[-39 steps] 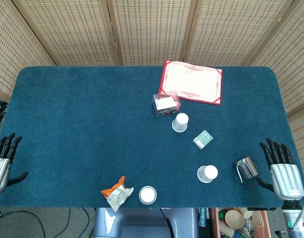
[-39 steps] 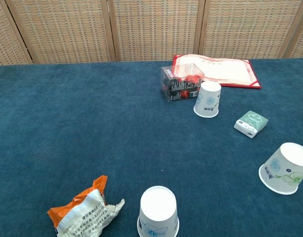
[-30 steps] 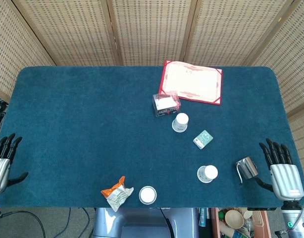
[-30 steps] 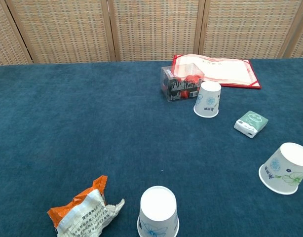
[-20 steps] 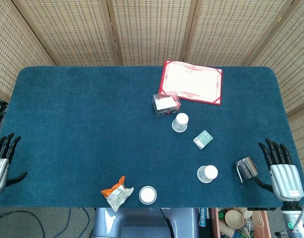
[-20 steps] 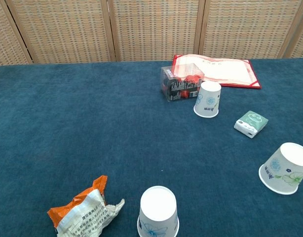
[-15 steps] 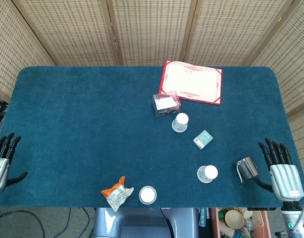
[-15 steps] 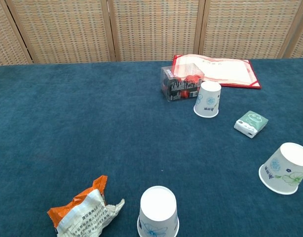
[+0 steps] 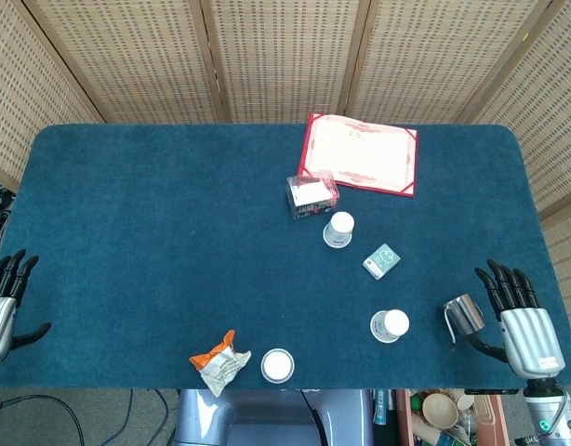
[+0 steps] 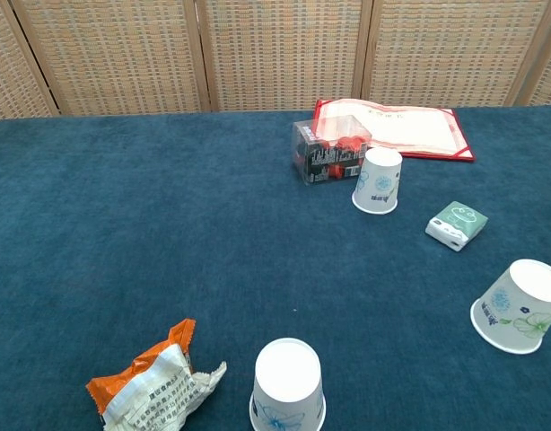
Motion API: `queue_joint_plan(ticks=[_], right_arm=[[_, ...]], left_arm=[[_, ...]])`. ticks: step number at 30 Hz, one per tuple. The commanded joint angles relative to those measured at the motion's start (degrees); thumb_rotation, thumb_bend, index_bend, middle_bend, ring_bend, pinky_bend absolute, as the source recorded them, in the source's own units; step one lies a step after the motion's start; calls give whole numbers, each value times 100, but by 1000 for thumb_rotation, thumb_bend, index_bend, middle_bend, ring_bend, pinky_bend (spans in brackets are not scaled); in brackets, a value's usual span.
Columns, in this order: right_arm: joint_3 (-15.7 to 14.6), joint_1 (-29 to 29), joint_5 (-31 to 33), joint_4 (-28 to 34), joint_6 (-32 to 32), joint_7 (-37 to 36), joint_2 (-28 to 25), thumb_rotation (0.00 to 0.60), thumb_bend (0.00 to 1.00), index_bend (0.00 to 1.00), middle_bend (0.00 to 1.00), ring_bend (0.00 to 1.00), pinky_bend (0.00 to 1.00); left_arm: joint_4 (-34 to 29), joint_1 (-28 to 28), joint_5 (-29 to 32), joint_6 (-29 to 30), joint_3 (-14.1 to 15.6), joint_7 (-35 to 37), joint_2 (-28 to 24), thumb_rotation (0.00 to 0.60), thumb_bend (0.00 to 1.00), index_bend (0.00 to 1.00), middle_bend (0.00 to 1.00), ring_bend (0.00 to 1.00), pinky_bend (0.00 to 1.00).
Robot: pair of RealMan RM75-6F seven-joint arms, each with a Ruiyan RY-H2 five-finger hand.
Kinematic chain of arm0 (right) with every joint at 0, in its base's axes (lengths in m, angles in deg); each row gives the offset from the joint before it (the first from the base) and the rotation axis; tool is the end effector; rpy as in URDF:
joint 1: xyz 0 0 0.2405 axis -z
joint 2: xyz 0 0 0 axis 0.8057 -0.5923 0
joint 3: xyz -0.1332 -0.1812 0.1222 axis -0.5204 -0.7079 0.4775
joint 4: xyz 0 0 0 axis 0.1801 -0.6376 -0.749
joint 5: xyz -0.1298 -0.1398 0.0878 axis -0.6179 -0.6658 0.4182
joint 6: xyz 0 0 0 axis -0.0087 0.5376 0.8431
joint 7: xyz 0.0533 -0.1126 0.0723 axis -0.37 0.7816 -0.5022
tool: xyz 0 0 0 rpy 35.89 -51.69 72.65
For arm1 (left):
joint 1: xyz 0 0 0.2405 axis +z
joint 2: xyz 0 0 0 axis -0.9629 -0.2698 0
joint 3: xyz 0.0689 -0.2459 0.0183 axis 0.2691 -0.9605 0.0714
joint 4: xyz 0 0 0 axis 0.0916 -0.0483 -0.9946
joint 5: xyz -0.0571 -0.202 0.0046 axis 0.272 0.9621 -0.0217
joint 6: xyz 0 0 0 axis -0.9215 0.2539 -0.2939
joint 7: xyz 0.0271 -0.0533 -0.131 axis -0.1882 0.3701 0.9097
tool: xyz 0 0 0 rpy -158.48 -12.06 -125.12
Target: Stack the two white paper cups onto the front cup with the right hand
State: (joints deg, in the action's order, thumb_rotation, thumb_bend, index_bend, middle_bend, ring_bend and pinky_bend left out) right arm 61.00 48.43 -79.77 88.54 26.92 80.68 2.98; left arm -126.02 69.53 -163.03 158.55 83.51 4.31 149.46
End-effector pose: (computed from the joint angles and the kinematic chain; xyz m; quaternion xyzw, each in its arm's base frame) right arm -0.2819 -0.1796 0.1498 0.6215 -0.3567 0.4229 0.5546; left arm -0.3092 0.1777 0.1587 -0.6172 -0.3511 -0.3341 0.6198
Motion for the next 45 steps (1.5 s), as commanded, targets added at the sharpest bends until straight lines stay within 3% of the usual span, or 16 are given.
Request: queue_joint_plan(ticks=[1,9,19,33,45], right_arm=[[-30,-126,-177,248,-128,69,-128,600,0,210,0,0,0],[-126,-501,-203,988,-906,474,-262,600,0,217,0,0,0],[-112,-970,353,1316,-1938,1383,395,600,0,217,0,0,0],[158,-1265,955,1264,-2128,1845,919,600,19,270,33,0,0],[205,-1420,1588,1044,-2339,2094,1018,600,32,293,55,0,0]], left_arm=[[-1,2,-4,8,-5,26,-8,600,163,0,0,0,0],[7,0,-55,12,13,53,-16,600,163,0,0,0,0],[18,-10,-87,-3,22,98,-22,600,163,0,0,0,0],[27,-43,-110,-60,37,88,-4,600,163,0,0,0,0],[33,-59,-76,-103,33,83,1,600,163,0,0,0,0]])
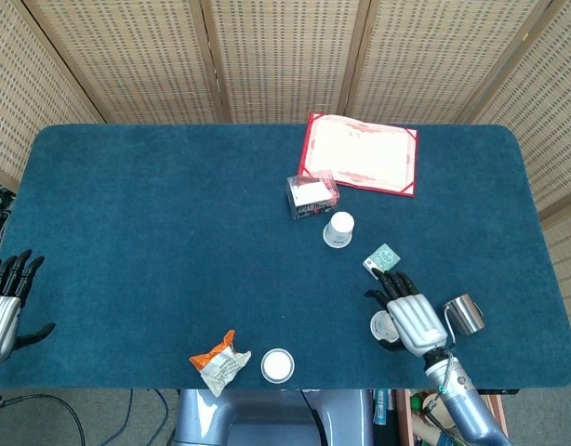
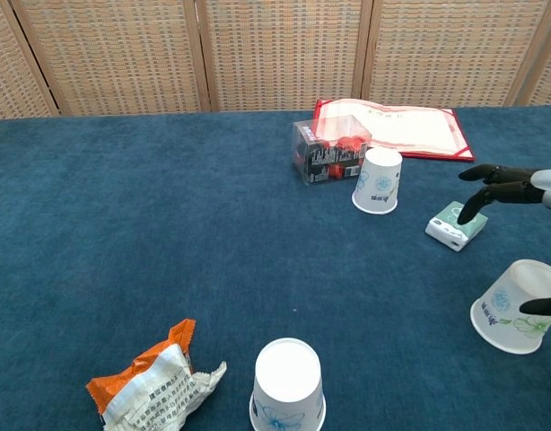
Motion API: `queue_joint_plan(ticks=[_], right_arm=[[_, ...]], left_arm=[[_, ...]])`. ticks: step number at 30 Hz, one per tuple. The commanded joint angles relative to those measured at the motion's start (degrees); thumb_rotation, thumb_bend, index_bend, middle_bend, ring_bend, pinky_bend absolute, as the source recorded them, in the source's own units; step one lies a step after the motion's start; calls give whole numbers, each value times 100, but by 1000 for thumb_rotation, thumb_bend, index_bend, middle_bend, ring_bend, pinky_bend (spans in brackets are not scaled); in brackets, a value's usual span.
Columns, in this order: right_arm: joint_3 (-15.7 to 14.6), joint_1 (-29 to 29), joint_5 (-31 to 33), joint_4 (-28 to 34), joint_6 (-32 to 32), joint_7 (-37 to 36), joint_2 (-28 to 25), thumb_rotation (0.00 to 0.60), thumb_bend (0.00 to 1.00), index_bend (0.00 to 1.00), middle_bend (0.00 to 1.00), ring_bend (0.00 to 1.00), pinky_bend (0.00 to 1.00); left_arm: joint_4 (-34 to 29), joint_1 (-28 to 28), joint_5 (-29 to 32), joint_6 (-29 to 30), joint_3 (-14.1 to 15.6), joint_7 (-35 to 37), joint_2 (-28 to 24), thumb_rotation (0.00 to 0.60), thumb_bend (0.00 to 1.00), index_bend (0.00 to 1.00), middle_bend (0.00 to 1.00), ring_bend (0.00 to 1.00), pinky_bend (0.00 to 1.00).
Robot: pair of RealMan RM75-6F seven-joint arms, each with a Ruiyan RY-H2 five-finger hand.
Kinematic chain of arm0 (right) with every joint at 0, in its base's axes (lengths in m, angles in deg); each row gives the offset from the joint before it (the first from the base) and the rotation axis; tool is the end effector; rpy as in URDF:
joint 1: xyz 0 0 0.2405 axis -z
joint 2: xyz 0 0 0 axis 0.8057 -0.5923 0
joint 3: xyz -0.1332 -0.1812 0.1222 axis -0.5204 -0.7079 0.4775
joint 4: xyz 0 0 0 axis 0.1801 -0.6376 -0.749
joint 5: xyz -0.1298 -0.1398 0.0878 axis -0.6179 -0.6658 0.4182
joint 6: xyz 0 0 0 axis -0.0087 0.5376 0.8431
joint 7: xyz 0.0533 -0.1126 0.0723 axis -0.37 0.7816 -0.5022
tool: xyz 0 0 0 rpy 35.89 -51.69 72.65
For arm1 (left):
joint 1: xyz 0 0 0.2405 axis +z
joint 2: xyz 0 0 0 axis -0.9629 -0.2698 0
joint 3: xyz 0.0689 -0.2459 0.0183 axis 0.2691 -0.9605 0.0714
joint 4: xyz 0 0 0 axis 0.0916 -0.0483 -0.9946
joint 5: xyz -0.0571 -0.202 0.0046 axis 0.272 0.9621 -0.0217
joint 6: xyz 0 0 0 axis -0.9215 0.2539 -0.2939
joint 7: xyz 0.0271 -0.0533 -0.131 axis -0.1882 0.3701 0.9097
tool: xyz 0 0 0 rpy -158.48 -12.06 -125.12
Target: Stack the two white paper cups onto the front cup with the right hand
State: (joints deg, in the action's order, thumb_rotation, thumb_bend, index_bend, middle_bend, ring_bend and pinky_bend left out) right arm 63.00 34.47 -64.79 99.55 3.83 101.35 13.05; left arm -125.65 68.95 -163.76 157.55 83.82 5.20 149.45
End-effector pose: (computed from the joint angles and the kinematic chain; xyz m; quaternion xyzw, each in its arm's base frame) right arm -0.2036 -0.2266 0.0449 0.7190 -0.4152 0.3487 0.4350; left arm -0.3084 0.1797 0.1557 -0.6257 -0.3538 -0.3360 0.6087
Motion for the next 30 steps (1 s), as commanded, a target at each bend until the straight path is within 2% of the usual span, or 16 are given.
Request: queue_joint_plan(ticks=[1,22,30], right_arm=[[5,-30,121,-74,-36,30,12,600,32,293,55,0,0],[-100,-89,482,-334,-69,-71,48,600,45,334,90,0,0],[-104,-126,565,-437,-67,-96,75,600,59,379,118,0,0]], left_arm=[[-6,-1,-6,-1,4,-11,3,600,163,0,0,0,0],[3,4,-24,12,12,47,-16,600,163,0,0,0,0],[-7,0,-45,14,19,40,-16,600,162,0,0,0,0]])
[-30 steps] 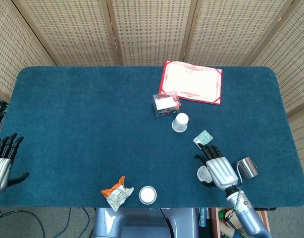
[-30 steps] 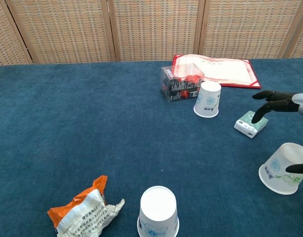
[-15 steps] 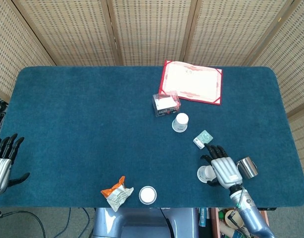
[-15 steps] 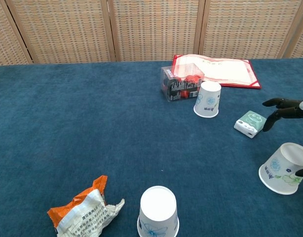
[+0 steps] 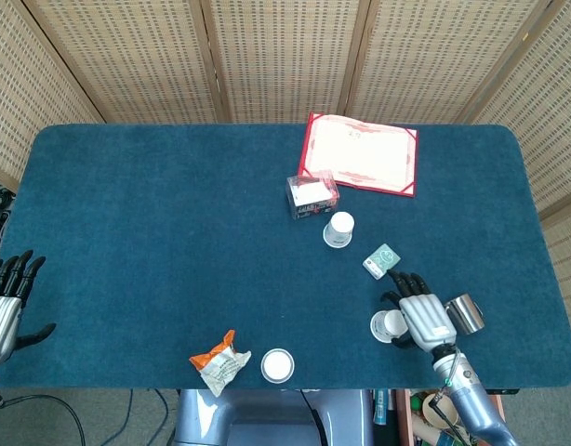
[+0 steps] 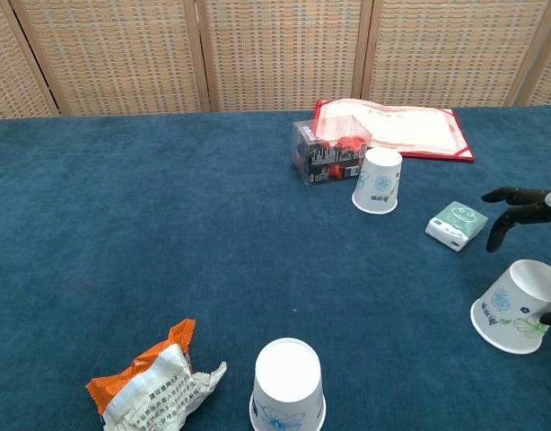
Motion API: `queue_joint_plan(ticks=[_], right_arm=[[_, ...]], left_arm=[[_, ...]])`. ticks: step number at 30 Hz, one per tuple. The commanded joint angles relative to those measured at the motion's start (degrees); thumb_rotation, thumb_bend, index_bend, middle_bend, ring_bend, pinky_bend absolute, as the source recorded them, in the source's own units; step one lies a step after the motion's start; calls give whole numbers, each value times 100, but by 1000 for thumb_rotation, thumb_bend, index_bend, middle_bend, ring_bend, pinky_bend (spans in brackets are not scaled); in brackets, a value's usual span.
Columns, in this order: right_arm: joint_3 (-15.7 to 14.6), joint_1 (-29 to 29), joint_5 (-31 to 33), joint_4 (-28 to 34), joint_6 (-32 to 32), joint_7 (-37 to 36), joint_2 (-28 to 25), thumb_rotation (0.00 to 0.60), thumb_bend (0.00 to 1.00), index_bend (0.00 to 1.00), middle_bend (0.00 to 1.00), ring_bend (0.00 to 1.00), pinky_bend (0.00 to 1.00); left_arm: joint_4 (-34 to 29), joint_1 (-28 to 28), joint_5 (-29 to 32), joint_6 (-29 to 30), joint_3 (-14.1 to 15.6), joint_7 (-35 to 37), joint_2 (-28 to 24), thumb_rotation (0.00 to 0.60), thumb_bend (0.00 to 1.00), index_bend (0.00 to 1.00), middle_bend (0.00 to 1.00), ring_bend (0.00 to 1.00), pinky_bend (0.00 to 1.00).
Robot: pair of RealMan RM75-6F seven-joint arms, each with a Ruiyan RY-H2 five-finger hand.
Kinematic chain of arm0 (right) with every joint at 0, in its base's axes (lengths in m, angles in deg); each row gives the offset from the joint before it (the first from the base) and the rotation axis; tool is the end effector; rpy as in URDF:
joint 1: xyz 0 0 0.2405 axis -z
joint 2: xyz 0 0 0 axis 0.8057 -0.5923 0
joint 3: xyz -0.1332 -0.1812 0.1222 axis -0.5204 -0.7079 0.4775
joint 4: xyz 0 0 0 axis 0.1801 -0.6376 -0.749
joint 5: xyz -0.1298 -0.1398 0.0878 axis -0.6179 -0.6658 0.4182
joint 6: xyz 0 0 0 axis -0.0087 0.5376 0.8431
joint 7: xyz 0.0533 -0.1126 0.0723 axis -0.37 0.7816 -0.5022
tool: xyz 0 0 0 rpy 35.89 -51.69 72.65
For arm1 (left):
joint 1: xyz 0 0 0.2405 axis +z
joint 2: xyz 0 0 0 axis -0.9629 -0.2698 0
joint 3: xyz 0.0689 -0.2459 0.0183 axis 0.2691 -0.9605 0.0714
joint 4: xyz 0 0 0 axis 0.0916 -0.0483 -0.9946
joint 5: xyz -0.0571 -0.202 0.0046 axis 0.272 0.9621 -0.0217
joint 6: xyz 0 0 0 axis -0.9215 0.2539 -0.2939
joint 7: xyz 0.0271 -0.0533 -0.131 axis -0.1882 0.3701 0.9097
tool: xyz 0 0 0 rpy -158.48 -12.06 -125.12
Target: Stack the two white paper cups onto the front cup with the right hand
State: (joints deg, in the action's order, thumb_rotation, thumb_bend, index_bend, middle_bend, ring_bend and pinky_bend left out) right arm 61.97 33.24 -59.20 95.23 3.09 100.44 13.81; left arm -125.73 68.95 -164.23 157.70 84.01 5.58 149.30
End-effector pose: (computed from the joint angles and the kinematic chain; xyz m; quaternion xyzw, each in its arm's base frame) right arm -0.2304 -0.2338 0.0397 0.7087 -0.4397 0.3106 0.4560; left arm -0.3074 0.1790 0.1558 -0.6272 -0.3536 -0.3389 0.6056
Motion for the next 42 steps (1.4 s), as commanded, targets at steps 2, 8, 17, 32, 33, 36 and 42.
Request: queue_joint_plan(ticks=[2,8,17,32,33,36,42], right_arm=[[-1,-4,14,-6,24,-20,-8,600,59,396,127,0,0],[-37,-12,20,-29,49,-18,30,600,59,470,174,0,0],[-55,-35,55,7,101,70,85,600,59,525,209,0,0],[490,-423,468,212,60,304,-170,600,64,527,215,0,0],[560,-478,546,225,40,333,-190,600,65,528,215,0,0],[697,-599,708,257,7,419,-233,600,64,528,215,0,0],[1002,-902,997,291,-24,596,-220,600,64,530,215,0,0]], left_arm=[[4,0,1,-1,0,11,-1,600,162,0,0,0,0],[5,-2,-10,0,2,37,-7,600,162,0,0,0,0],[18,-1,-16,2,4,77,-10,600,162,0,0,0,0],[36,-6,-47,5,16,65,6,600,163,0,0,0,0],[37,-8,-51,5,16,64,8,600,163,0,0,0,0],[44,-11,-53,8,12,73,10,600,163,0,0,0,0],[57,-27,-26,-33,7,76,18,600,164,0,0,0,0]])
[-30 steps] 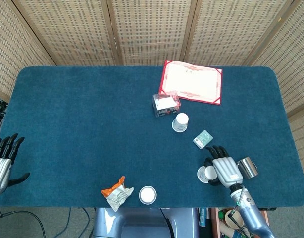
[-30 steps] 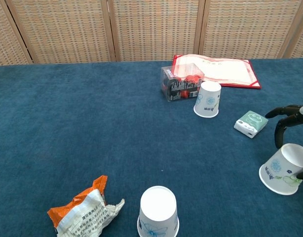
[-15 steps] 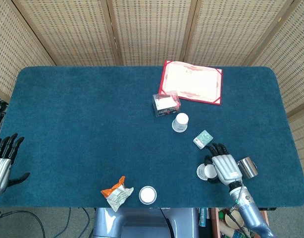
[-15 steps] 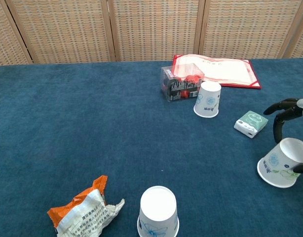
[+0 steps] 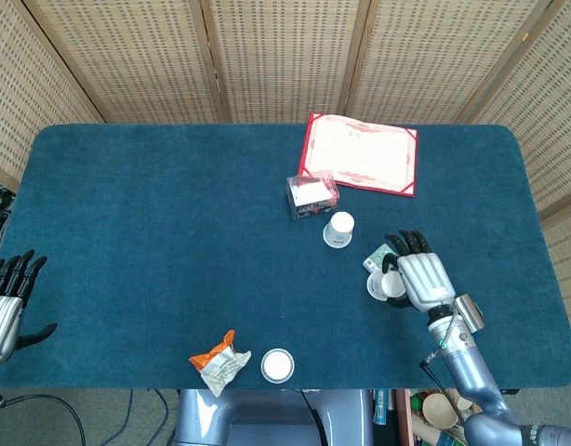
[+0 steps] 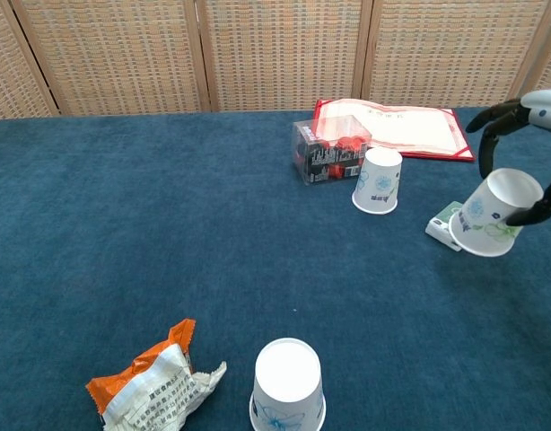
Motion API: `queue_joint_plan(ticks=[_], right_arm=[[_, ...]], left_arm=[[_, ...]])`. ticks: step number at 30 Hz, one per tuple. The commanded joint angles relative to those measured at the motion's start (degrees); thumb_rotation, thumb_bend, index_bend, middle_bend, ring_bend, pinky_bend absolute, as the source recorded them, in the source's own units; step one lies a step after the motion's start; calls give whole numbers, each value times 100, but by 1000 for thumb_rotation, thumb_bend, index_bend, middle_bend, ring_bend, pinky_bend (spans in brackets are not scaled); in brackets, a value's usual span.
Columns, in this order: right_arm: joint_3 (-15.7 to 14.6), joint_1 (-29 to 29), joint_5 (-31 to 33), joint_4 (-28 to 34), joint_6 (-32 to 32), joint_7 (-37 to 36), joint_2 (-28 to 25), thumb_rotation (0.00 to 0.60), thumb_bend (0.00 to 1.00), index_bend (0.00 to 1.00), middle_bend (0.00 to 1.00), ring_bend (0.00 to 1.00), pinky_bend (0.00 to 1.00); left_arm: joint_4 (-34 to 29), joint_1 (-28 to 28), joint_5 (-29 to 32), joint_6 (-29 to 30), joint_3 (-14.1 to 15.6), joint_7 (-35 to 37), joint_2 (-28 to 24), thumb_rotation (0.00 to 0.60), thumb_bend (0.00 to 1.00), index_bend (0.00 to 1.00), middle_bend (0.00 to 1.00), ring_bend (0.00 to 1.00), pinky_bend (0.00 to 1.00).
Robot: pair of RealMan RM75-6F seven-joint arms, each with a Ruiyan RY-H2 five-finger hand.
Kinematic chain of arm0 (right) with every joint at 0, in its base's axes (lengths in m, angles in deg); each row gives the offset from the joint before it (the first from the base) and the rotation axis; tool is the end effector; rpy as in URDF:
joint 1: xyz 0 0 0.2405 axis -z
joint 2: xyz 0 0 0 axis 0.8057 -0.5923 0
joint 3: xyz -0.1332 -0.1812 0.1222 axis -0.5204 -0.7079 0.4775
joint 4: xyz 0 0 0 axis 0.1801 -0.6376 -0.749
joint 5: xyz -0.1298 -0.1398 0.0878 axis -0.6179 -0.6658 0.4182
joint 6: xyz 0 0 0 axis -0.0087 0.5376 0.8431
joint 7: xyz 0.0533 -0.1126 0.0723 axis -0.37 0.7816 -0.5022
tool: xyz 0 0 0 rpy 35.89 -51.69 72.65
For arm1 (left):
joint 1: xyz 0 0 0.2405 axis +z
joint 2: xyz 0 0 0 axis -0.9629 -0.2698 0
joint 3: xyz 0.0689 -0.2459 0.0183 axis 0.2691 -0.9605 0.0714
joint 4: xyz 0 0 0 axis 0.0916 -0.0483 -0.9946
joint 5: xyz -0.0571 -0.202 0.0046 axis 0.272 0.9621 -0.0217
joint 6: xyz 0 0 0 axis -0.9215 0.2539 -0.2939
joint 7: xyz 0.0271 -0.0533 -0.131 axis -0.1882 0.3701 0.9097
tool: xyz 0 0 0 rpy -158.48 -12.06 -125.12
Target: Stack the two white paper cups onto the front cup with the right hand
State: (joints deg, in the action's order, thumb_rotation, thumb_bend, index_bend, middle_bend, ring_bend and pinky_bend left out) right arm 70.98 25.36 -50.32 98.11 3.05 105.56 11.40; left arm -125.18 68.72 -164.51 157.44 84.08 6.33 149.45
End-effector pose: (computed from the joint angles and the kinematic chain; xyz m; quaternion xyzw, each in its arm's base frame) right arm -0.1853 -0.2957 0.0725 0.6890 -0.3967 0.3557 0.4914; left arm -0.3081 0.1801 0.1549 -0.6291 -0.3547 -0.3412 0.6017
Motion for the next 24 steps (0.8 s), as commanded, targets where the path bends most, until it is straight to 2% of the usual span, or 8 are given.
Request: queue_joint_plan(ticks=[1,9,17,24], right_arm=[[151,-191,189,-4,-48,146,40,600,64,531,215,0,0],[366,-670,665,19,-201,511,240,600,65,533,215,0,0],[207,-878,447,689,-404,372,392,600,65,533,215,0,0],[56,-1132,255,1228,-448,675,557,600,66,533,215,0,0]], left_arm=[[3,-4,1,-6,2,3,1,600,164,0,0,0,0],[8,-6,-36,4,13,31,-3,600,164,0,0,0,0],[20,-19,-34,-22,15,51,-2,600,164,0,0,0,0],[17,-26,-39,-31,18,55,-2,600,165,0,0,0,0]])
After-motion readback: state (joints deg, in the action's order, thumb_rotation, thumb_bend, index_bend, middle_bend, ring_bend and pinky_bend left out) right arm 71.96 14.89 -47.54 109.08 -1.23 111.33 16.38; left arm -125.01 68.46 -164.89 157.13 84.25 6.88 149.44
